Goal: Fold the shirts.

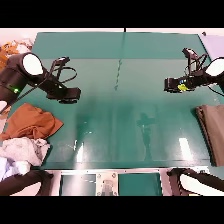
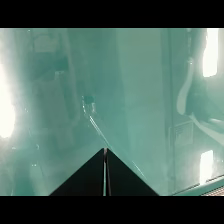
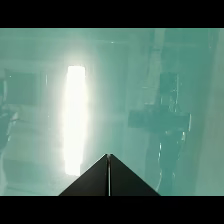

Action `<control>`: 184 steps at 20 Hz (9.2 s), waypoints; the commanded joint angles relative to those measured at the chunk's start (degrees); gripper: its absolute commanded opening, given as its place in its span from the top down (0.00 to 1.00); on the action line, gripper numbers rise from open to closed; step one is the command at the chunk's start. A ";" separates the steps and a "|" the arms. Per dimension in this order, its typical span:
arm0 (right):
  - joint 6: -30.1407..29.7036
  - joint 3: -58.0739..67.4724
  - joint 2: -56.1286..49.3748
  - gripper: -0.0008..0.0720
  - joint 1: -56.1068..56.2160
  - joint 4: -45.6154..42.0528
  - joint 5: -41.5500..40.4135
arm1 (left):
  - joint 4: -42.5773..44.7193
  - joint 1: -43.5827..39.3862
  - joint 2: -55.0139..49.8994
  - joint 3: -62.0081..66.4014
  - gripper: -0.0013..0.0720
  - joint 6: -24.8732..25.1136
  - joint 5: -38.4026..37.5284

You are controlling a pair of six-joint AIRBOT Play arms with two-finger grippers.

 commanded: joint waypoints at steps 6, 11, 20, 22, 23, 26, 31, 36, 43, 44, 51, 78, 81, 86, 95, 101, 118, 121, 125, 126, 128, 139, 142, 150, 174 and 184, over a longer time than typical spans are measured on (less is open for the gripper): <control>0.02 0.04 -0.02 0.97 0.04 0.00 0.00 | 18.05 0.48 0.66 -0.28 0.95 1.46 -4.15; 0.02 0.04 -0.02 0.97 0.04 0.00 0.00 | 32.02 14.78 6.97 -9.60 0.95 0.66 -6.69; 0.02 0.04 -0.02 0.97 0.04 0.00 0.00 | 22.95 25.38 3.87 -29.70 0.16 -1.57 22.14; 0.02 0.04 -0.02 0.97 0.04 0.00 0.00 | 24.04 25.35 2.73 -29.64 0.94 -1.38 22.58; 0.02 0.04 -0.02 0.97 0.04 0.00 0.00 | 24.35 25.35 2.84 -28.57 0.95 -1.38 21.84; 0.02 0.04 -0.02 0.97 0.04 0.00 0.00 | 22.21 25.14 3.45 -20.15 0.95 1.84 14.75; 0.04 0.04 -0.02 0.97 0.07 0.04 -0.02 | 17.14 10.21 6.05 1.38 0.95 4.09 4.07; 0.04 0.04 -0.02 0.97 0.04 3.06 -0.04 | 13.00 -12.63 5.81 12.74 0.95 3.78 15.47; 2.14 0.09 -0.02 0.58 -0.13 8.98 0.00 | 3.69 -24.87 -9.33 12.74 0.06 4.11 23.34; 2.49 0.31 0.00 0.50 -0.85 9.07 0.31 | 4.09 -24.52 -10.93 12.79 0.04 4.59 21.70; 2.56 1.29 -2.99 0.37 -9.31 9.09 1.68 | 4.68 -5.27 -10.73 9.18 0.04 5.55 6.88; -13.53 23.45 -13.94 0.97 -7.06 35.82 -0.39 | -25.11 7.34 -11.26 19.39 0.95 20.90 11.02; -13.49 23.45 0.79 0.97 -9.31 32.92 -2.16 | -20.90 7.32 -3.78 27.36 0.95 20.57 8.63; -13.42 22.69 18.03 0.97 -10.93 23.82 0.50 | -16.65 7.30 5.53 31.36 0.95 21.07 7.21; -13.33 -11.06 20.06 0.97 -0.76 24.26 -10.78 | -26.16 6.88 5.44 5.40 0.95 29.00 8.55; -13.31 -21.31 6.47 0.97 2.38 25.81 -28.15 | -32.33 6.43 -0.20 -21.29 0.79 36.15 27.39; -14.36 -36.09 2.34 0.44 -2.08 35.06 -5.53 | -37.07 14.67 -8.98 -15.17 0.08 40.33 23.30; -14.36 -39.58 1.16 0.44 9.49 42.01 -17.99 | -45.44 10.25 -13.60 -15.06 0.08 46.14 24.37; -14.34 -38.47 -2.69 0.44 19.26 50.69 -29.53 | -48.57 6.10 -15.80 -15.06 0.08 48.04 23.89; -14.34 -38.23 -3.80 0.47 19.98 51.67 -30.08 | -48.02 5.18 -16.20 -15.10 0.08 48.02 23.28; -14.40 -38.12 -4.83 0.84 20.00 52.02 -29.86 | -46.36 3.78 -16.87 -15.12 0.31 48.02 22.95; -14.32 -30.42 4.68 0.97 -11.26 35.58 -9.70 | -30.58 15.06 -11.43 -2.89 0.95 37.66 17.57; -14.34 -19.26 10.58 0.97 -21.31 37.59 -5.55 | -30.71 21.42 -4.00 2.08 0.95 36.44 17.88; -12.90 18.99 21.05 0.97 -22.91 41.86 -3.15 | -35.50 23.02 12.87 29.55 0.95 39.23 19.21; -16.17 -14.29 7.65 0.97 -13.22 35.23 -31.67 | -34.49 12.26 -19.80 30.51 0.95 45.05 25.64; -19.52 -9.03 -17.88 0.97 -11.10 36.30 -34.49 | -34.38 8.13 -34.47 30.51 0.95 41.53 29.81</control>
